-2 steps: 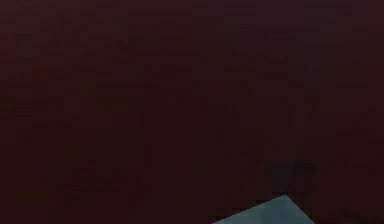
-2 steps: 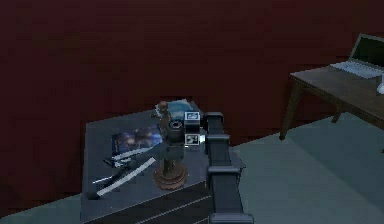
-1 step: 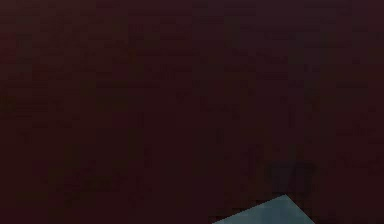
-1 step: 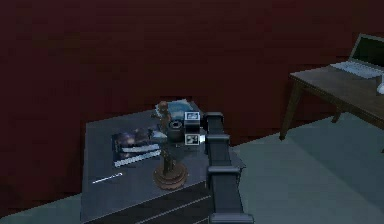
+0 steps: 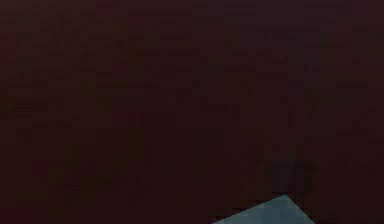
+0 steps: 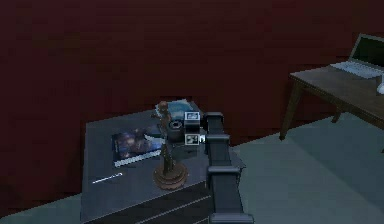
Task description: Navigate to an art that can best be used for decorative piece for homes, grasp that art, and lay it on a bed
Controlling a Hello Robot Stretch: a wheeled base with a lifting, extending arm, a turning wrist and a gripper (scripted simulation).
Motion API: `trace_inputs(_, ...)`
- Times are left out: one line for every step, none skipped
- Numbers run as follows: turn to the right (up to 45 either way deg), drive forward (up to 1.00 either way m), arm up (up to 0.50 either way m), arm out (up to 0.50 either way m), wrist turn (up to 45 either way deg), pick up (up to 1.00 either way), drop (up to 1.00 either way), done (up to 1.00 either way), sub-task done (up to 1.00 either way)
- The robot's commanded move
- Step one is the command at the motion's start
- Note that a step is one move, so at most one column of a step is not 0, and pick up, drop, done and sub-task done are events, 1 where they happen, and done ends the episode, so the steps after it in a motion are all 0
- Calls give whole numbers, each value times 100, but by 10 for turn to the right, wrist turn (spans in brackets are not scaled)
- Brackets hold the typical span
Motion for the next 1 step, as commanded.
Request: trace_inputs(0,0,0,0,0,100,0,0,0)
